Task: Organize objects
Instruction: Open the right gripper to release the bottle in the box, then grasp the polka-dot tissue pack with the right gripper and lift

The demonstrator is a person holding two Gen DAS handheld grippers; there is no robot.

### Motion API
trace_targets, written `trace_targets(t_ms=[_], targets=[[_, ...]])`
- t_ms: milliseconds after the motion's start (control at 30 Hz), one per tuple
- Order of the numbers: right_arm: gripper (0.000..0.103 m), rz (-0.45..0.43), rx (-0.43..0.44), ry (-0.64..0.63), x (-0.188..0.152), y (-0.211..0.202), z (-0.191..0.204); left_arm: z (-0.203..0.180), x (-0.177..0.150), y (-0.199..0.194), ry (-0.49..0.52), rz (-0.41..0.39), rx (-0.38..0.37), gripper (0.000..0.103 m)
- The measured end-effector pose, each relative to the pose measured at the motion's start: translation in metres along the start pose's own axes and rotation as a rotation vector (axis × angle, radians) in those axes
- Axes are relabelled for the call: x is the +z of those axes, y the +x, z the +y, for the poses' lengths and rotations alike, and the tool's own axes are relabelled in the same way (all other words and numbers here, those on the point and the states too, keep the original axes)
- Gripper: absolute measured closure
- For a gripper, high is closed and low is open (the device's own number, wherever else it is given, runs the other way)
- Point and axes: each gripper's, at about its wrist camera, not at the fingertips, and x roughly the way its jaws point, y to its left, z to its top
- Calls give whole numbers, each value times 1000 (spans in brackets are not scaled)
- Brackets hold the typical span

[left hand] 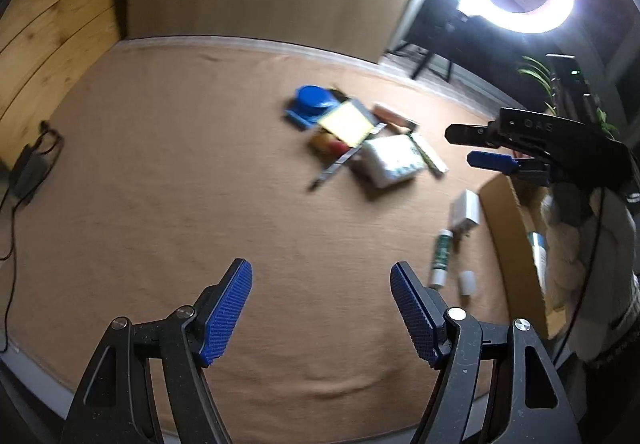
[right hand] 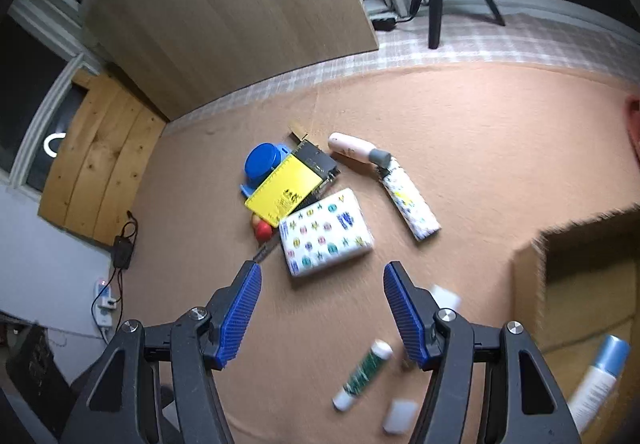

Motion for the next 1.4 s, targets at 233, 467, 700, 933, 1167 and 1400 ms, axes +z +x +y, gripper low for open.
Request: trace_targets(t_ms=[233,467,700,933,1167,1400], targets=[[43,32,-47,22,31,44,10,27,0,-8,-25,1,25,28],[43,99,-148,54,44,85,5,37,1,-5,-40,9,24,28],[49,169,-79,59,15,87,6,43,5,5,-57,23,10,28],[50,211,23,38,-33,81,17,38,4,14,-31,42,-3,28],[50,288,158,-54,-66,78,45,31,-3,29,3,89,-18,28],[50,196,160,-97,-48,51,57,29,0,41,-1,102,-43,28]])
